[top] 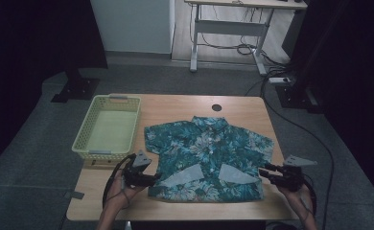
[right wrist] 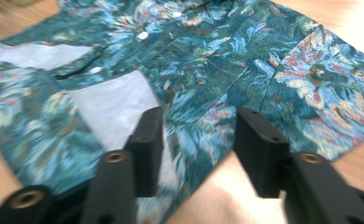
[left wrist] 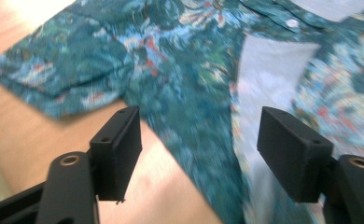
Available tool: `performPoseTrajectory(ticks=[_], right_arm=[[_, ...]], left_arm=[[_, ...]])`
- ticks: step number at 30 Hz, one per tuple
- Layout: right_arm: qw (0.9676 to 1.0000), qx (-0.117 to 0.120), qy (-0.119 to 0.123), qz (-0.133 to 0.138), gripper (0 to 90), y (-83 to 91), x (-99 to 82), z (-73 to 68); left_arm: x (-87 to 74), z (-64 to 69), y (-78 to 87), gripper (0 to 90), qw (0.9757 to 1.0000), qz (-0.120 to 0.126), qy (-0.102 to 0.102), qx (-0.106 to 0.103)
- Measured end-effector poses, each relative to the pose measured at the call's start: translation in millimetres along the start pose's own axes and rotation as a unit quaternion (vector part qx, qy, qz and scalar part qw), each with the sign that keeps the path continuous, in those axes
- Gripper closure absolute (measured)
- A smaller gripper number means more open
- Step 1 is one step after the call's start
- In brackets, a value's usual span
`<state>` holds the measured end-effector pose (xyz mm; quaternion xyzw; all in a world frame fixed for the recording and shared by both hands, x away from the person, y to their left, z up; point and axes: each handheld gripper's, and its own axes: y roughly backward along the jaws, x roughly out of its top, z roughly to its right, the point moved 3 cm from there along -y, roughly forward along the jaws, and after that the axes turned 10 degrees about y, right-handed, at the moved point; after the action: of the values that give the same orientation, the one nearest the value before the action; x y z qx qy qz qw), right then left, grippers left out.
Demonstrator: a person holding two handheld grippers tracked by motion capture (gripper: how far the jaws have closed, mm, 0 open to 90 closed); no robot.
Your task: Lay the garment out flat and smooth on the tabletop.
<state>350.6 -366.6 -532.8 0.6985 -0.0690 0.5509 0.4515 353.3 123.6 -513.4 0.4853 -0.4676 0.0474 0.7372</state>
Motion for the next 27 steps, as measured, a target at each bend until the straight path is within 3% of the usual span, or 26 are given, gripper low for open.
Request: performPoseTrajectory(ticks=[6,9,13,16,19,27], right_arm=[[0.9993,-0.013,-0.005,-0.036,33.2,-29.2,9.1,7.9],[0.9980,-0.034,-0.010,-0.053,30.4,-41.1,9.0,15.8],[0.9944,-0.062,-0.022,-0.082,27.1,-54.9,3.9,26.7],[0.9906,-0.079,-0.011,-0.111,26.7,-65.0,-1.9,31.7],[0.9906,-0.086,-0.009,-0.106,26.3,-70.7,-1.8,36.1],[0.9896,-0.095,-0.018,-0.106,27.2,-93.0,13.2,61.8]], left_arm=[[15.4,-3.4,-35.7,23.4,0.9996,-0.028,-0.008,0.006],[16.8,-9.8,-51.5,23.5,0.9993,-0.036,0.003,0.005],[13.0,-20.1,-68.4,23.9,0.9986,-0.047,0.019,0.016],[8.9,-26.9,-78.5,24.5,0.9973,-0.061,0.018,0.037],[10.4,-32.9,-84.4,24.1,0.9974,-0.053,0.036,0.033],[28.1,-55.9,-101.7,24.2,0.9958,-0.044,0.060,0.053]])
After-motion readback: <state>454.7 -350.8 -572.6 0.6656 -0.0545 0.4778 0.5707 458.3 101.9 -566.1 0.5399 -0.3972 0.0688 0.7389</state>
